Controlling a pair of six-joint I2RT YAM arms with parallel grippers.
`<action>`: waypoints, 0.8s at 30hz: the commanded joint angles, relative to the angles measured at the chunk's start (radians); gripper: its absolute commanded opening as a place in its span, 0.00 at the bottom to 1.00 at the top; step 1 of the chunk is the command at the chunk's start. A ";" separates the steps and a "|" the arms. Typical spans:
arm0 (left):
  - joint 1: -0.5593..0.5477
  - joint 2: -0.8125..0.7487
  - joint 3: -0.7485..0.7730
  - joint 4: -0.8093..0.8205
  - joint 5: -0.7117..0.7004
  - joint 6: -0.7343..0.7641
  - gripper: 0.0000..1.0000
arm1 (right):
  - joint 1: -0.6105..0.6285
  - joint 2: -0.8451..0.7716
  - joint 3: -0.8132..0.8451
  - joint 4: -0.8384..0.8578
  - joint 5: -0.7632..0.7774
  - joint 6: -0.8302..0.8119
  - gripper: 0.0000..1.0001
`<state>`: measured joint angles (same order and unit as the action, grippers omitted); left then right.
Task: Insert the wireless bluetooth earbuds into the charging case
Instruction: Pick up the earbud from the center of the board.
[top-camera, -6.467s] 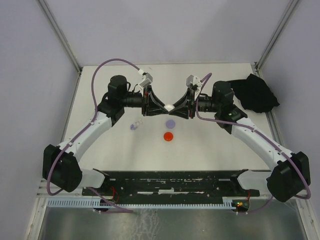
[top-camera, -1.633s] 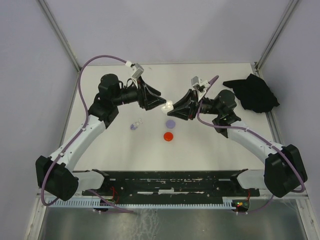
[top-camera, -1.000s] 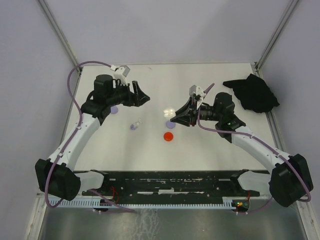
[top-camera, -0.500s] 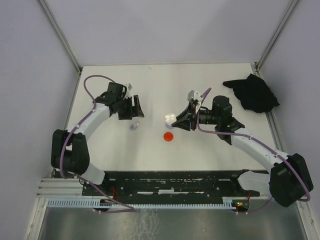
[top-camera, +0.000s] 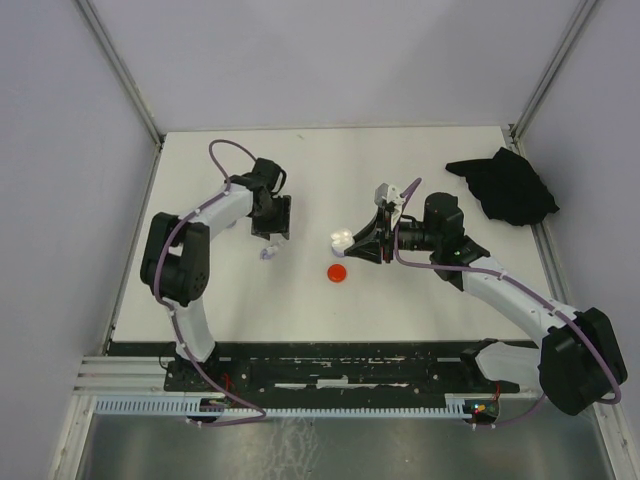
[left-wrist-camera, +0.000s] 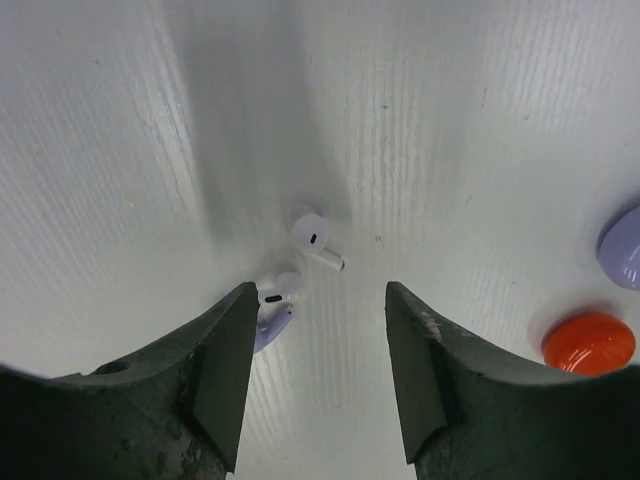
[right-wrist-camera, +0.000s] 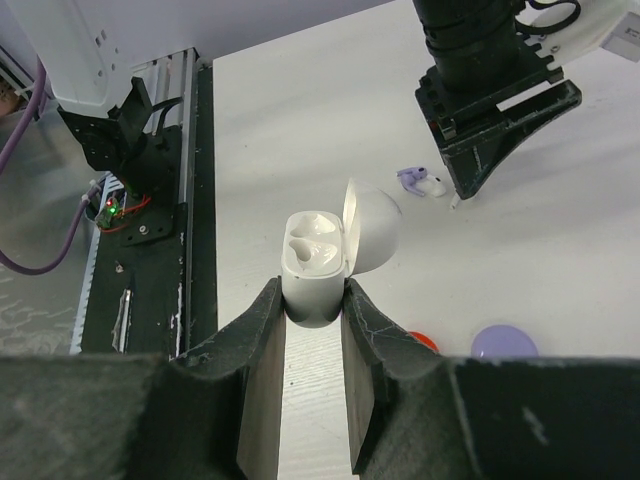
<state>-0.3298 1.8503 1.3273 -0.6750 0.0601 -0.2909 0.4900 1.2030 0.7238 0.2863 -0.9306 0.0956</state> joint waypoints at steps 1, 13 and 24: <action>-0.026 0.073 0.088 -0.045 -0.085 0.074 0.60 | 0.003 -0.010 0.008 0.020 -0.002 -0.022 0.02; -0.046 0.182 0.144 -0.055 -0.140 0.126 0.44 | 0.003 0.001 0.012 0.018 -0.006 -0.017 0.02; -0.070 0.167 0.103 -0.061 -0.104 0.143 0.22 | 0.003 -0.002 0.019 0.026 -0.004 -0.010 0.02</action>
<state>-0.3901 2.0232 1.4445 -0.7315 -0.0662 -0.1879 0.4900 1.2060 0.7238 0.2749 -0.9310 0.0883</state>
